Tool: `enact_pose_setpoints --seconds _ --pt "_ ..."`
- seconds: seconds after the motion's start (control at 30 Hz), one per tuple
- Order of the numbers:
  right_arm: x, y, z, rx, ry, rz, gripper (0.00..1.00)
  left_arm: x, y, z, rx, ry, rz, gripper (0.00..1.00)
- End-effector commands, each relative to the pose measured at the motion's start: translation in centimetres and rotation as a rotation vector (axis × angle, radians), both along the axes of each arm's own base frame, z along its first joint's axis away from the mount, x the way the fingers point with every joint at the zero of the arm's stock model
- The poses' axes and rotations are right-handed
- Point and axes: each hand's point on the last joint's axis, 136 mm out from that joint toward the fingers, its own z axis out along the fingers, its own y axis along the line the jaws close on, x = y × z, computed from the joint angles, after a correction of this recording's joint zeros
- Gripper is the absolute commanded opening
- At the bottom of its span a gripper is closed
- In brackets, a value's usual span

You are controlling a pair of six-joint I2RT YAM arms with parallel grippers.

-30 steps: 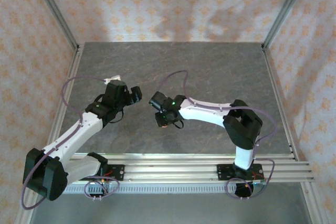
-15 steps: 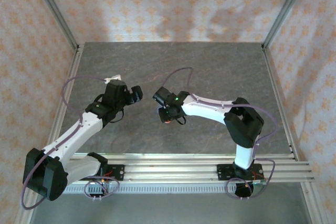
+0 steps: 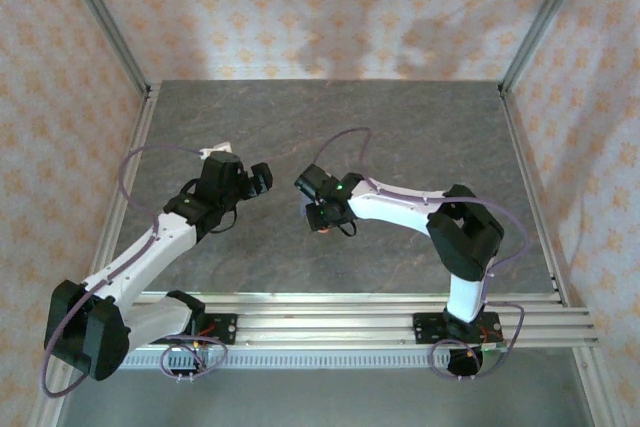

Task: Sort the pills into containers

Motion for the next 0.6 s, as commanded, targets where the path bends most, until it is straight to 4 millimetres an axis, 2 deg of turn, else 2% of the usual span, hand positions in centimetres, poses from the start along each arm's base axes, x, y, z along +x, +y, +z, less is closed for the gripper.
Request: enact_pose_setpoints --seconds 0.0,0.23,0.33,0.57 --pt "0.7 -0.6 0.8 -0.009 -0.037 -0.013 0.21 0.4 0.0 0.3 -0.022 -0.016 0.009 1.00" --pt "0.6 -0.4 1.8 0.009 -0.036 -0.008 0.21 0.3 -0.5 0.4 -0.033 -0.013 -0.016 1.00" --pt "0.3 -0.1 2.8 0.041 -0.027 -0.011 0.21 0.4 -0.9 0.5 -0.048 -0.013 -0.034 1.00" --pt "0.3 -0.5 7.7 0.090 -0.065 -0.019 0.22 1.0 -2.6 0.8 -0.102 -0.021 -0.097 1.00"
